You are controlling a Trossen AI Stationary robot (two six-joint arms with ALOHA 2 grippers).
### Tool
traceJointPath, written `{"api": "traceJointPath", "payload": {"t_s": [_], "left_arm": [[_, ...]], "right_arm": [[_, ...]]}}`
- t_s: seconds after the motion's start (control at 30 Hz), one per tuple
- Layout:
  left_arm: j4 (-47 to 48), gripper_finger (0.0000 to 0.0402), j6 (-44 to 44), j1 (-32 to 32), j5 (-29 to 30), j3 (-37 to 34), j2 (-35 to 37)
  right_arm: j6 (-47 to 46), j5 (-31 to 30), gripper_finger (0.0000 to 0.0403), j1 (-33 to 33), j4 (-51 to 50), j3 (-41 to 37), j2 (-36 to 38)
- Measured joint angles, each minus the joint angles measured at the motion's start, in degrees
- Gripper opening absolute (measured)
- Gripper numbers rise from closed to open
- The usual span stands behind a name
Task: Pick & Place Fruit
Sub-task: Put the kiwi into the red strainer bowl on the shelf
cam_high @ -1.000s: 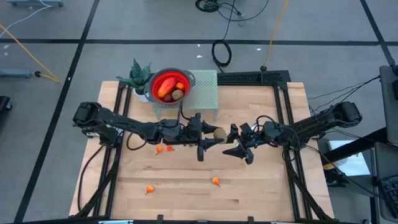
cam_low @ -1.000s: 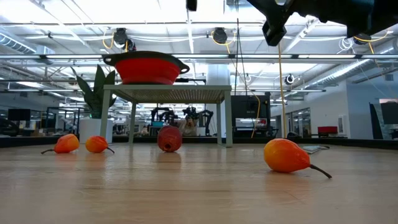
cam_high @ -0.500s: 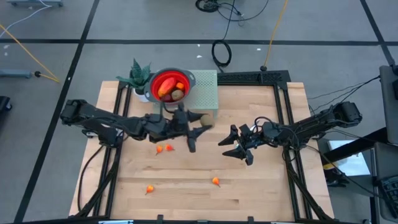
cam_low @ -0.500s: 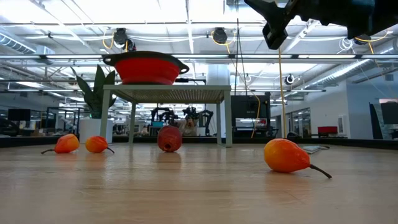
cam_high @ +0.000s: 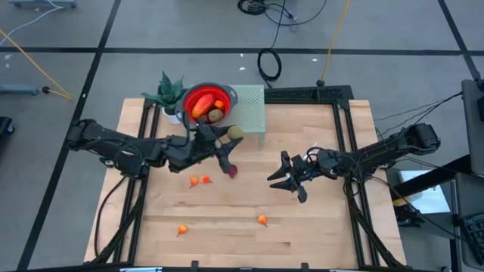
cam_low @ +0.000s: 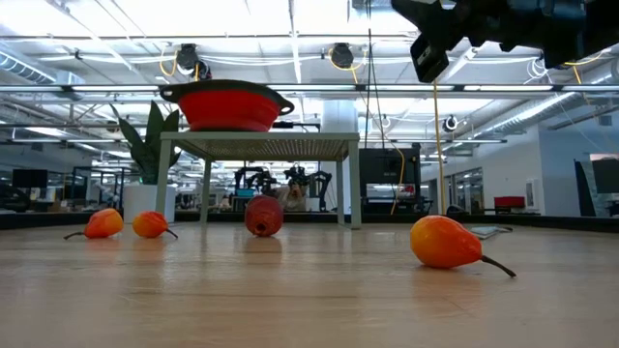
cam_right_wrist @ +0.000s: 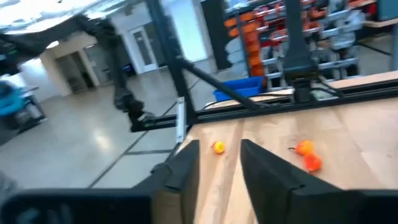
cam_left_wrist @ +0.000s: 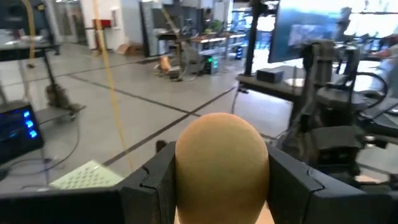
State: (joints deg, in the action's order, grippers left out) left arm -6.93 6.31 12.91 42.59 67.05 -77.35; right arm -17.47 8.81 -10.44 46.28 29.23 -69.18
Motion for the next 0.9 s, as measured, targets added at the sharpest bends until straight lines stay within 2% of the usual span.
{"api": "traceJointPath", "payload": {"t_s": [0.23,0.3,0.6,0.9], "left_arm": [[4.56,0.0175,2.79,0.03,1.62,0.0,0.64],[5.8,0.0175,3.49,0.04,1.62,0.0,0.55],[12.95,0.0175,11.39,-1.12,2.06,0.0,0.58],[16.75,0.0175,14.4,-6.44,-0.57,0.0,0.55]], "right_arm": [[0.23,9.7,0.0018,2.41,0.2,-2.09,3.86],[0.2,12.59,0.0005,3.82,0.14,-3.26,5.79],[-4.57,13.97,0.0002,11.41,0.0,-10.48,17.33],[-6.01,13.87,0.0001,16.49,-1.01,-14.13,30.29]]}}
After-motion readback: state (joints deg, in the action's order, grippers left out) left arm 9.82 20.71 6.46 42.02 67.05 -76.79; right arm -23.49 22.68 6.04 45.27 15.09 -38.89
